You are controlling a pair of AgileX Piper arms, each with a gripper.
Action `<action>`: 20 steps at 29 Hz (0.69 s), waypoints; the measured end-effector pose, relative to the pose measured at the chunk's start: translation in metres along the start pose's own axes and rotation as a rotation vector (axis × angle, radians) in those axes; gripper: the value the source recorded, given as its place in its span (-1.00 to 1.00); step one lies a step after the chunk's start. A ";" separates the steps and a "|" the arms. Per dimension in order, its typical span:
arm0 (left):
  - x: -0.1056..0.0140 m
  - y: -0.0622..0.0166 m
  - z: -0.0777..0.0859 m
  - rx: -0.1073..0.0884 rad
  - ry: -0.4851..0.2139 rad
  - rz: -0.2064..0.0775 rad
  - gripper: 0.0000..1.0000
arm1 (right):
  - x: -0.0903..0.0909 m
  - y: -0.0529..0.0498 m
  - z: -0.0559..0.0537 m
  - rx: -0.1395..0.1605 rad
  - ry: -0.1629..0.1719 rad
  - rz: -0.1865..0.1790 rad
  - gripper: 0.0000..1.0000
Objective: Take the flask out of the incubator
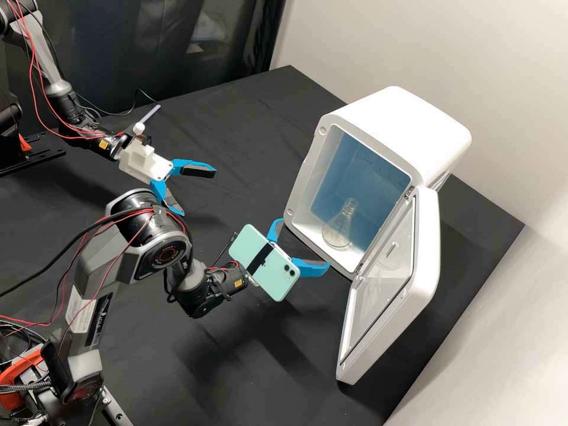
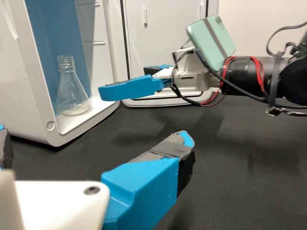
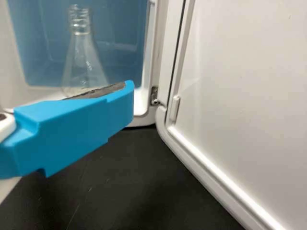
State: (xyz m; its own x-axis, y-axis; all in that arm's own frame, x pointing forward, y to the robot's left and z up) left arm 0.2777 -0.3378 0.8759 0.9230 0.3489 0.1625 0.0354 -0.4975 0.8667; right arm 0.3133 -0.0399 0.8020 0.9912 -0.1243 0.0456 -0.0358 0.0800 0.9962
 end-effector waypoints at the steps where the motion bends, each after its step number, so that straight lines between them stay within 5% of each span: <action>1: 0.000 0.0000 0.000 0.000 0.000 0.000 1.00 | 0.004 -0.002 -0.001 -0.011 0.004 0.002 1.00; 8: -0.002 -0.0016 0.000 0.000 0.001 -0.006 1.00 | 0.024 -0.004 -0.011 -0.014 0.028 0.037 1.00; 20: -0.002 -0.0017 0.000 0.000 -0.002 -0.002 1.00 | 0.055 -0.010 -0.029 0.001 0.028 -0.010 1.00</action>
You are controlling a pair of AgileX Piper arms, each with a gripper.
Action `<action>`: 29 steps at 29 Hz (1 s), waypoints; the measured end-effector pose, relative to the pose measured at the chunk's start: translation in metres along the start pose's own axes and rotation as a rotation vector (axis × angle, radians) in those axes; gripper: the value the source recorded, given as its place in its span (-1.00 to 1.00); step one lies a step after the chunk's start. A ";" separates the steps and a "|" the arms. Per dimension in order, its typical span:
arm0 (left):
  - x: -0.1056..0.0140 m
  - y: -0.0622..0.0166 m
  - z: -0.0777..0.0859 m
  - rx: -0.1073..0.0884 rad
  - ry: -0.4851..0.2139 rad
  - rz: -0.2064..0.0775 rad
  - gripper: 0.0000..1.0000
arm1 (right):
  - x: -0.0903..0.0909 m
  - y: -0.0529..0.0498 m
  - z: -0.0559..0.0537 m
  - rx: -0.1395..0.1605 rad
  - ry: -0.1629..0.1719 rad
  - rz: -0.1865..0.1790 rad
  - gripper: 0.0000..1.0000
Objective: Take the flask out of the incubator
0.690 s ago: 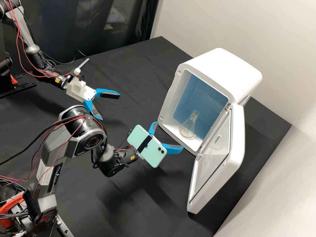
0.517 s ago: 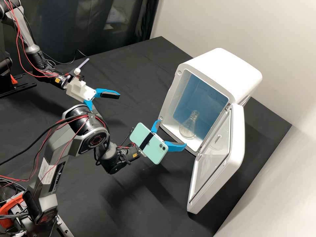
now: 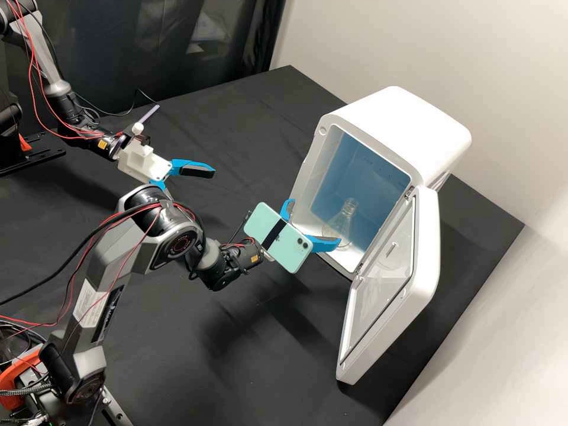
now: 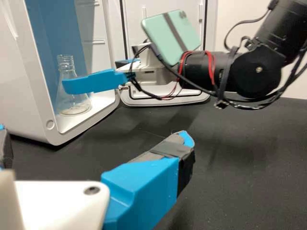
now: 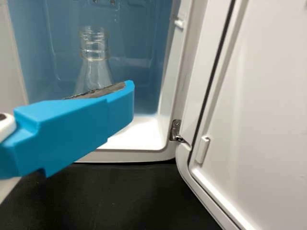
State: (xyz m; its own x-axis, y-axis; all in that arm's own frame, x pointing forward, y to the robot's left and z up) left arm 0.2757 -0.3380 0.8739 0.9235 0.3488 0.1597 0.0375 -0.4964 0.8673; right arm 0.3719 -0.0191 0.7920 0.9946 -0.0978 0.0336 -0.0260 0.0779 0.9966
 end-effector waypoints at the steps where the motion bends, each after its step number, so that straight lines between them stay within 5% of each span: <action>1: 0.000 0.0000 0.000 0.000 0.000 0.000 1.00 | 0.004 -0.001 0.000 0.000 -0.003 -0.007 1.00; 10: 0.000 -0.0005 0.002 0.000 -0.006 -0.001 1.00 | 0.027 -0.008 0.007 0.040 -0.080 -0.024 1.00; 19: 0.000 -0.0011 0.005 -0.001 -0.013 -0.003 1.00 | 0.050 -0.014 0.014 0.038 -0.114 -0.036 1.00; 24: 0.000 -0.0011 0.005 -0.001 -0.013 -0.003 1.00 | 0.059 -0.009 0.015 0.051 -0.127 -0.028 1.00; 29: 0.000 -0.0011 0.005 -0.001 -0.013 -0.003 1.00 | 0.067 -0.003 0.014 0.106 -0.137 -0.027 1.00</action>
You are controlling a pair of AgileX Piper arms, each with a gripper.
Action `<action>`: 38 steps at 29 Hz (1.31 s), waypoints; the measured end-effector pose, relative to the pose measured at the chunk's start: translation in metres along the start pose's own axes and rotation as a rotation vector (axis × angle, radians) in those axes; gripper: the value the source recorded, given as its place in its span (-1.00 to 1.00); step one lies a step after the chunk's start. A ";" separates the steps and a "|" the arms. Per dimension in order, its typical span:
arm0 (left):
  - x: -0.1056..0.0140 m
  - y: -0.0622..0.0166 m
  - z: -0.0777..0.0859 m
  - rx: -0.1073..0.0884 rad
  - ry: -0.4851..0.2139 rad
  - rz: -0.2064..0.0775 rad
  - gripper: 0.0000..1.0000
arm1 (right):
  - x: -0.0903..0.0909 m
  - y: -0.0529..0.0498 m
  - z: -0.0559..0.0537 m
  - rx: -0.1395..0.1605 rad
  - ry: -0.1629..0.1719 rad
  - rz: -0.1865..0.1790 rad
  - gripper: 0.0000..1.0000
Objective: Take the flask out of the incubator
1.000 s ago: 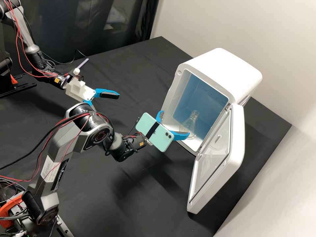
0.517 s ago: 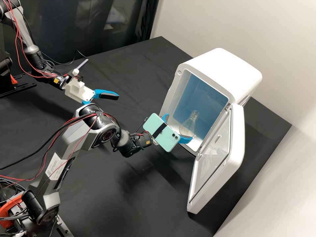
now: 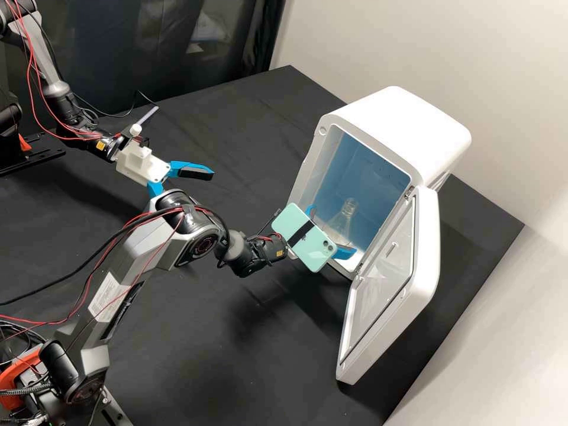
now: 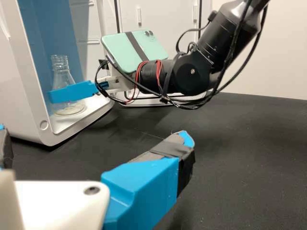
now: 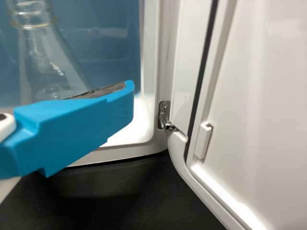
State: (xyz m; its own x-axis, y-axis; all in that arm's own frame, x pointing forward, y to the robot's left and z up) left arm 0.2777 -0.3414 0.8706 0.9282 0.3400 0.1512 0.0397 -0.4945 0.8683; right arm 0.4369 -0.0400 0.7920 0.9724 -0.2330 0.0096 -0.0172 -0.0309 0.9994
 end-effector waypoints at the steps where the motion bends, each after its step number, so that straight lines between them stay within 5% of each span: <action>1: 0.000 0.0000 0.000 0.000 0.000 0.000 1.00 | 0.001 0.001 0.000 0.013 -0.004 -0.002 1.00; 8: 0.000 0.0001 0.000 -0.001 0.002 0.001 1.00 | 0.010 0.010 -0.006 0.073 -0.008 -0.004 1.00; 21: 0.000 0.0001 0.000 -0.001 0.002 0.001 1.00 | 0.017 0.018 -0.017 0.104 -0.002 -0.010 1.00; 22: 0.000 0.0001 0.000 -0.001 0.002 0.001 1.00 | 0.017 0.018 -0.018 0.104 0.000 -0.009 -1.00; 38: 0.000 0.0001 0.000 -0.001 0.002 0.001 1.00 | 0.019 0.022 -0.021 0.081 0.004 -0.001 -1.00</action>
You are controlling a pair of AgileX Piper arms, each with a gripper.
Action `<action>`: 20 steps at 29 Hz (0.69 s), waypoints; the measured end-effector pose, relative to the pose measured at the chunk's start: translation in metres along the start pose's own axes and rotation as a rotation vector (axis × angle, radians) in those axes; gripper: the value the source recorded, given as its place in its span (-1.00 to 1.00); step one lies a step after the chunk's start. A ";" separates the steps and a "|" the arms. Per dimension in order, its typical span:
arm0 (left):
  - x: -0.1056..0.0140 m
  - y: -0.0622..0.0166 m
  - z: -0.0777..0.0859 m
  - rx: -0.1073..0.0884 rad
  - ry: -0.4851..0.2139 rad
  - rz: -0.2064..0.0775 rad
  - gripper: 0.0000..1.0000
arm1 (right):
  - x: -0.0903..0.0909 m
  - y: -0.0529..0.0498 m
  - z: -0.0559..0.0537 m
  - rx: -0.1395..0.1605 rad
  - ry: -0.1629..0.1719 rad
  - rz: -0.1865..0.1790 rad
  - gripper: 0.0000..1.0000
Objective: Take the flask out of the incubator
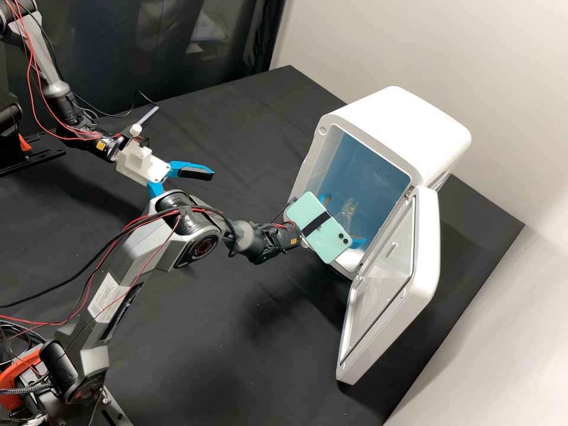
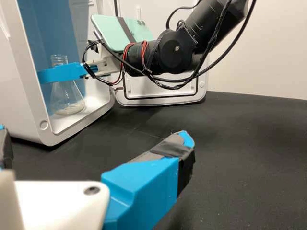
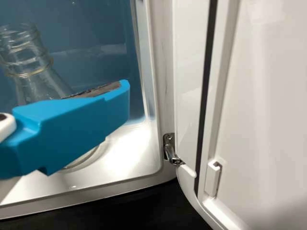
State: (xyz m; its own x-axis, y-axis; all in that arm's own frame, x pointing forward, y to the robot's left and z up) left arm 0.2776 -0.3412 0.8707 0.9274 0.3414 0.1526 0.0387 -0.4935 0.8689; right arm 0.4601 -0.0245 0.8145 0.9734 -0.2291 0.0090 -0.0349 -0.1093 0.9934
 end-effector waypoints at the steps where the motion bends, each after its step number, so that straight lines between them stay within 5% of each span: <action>1: 0.000 0.0000 0.000 0.000 0.000 0.000 1.00 | 0.000 0.000 0.000 0.000 -0.001 -0.001 -1.00; 20: 0.000 0.0000 0.000 0.000 0.000 0.000 1.00 | 0.000 0.000 0.000 0.000 -0.001 -0.001 -1.00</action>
State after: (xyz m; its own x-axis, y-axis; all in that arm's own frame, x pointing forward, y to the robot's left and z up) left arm 0.2776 -0.3412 0.8707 0.9274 0.3414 0.1526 0.0387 -0.4935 0.8689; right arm 0.4600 -0.0246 0.8144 0.9731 -0.2302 0.0074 -0.0334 -0.1096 0.9934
